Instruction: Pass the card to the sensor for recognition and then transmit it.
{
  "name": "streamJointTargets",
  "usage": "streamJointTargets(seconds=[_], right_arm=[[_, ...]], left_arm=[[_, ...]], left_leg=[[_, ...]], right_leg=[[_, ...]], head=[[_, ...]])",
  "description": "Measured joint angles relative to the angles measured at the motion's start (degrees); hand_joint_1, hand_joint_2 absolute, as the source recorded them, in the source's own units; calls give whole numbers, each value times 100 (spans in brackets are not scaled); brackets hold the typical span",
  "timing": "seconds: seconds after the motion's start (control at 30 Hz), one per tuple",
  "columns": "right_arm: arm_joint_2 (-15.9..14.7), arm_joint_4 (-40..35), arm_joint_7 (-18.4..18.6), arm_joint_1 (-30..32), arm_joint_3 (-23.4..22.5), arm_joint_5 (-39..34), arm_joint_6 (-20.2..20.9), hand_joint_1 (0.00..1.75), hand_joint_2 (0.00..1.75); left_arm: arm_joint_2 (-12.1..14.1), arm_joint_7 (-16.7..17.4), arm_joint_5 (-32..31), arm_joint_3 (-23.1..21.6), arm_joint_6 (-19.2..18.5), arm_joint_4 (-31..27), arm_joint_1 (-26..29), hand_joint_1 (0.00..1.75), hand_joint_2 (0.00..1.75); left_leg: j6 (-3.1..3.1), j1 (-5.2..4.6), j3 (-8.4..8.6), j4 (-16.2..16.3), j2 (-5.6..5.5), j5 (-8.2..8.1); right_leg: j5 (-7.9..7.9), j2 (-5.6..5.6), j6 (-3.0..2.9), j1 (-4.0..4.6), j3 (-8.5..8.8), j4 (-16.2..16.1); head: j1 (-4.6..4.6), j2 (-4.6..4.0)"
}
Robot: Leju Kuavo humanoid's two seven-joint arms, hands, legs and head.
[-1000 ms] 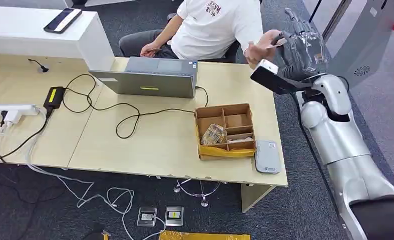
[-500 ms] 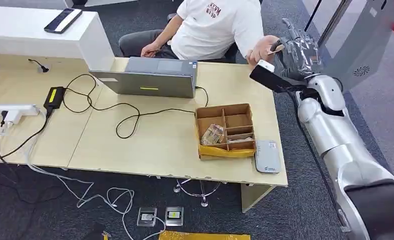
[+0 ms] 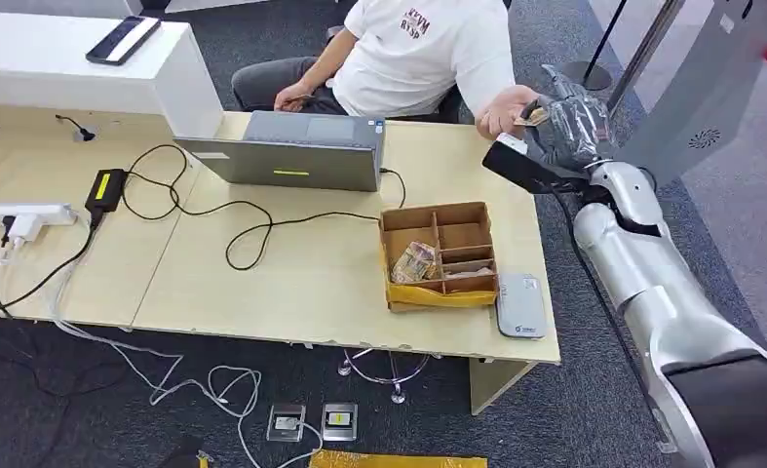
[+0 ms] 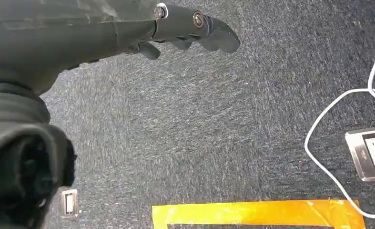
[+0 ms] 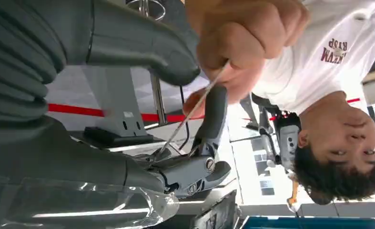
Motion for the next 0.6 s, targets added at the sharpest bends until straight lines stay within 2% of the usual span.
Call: streamJointTargets(seconds=[0.4,0.6], right_arm=[[147,162,-28,79,68,-96,-494,0,175],[142,175,-144,79,70,-225,-1189,0,175]], left_arm=[[46,22,42,2,20,0,0,0,0],[44,48,114,2,122,0,1,0,0]], left_leg=[[0,1,0,0,1,0],[0,0,1,1,2,0]], right_leg=[[0,2,0,1,-3,0],[0,3,0,0,-4,0]], head=[[0,0],[-2,0]])
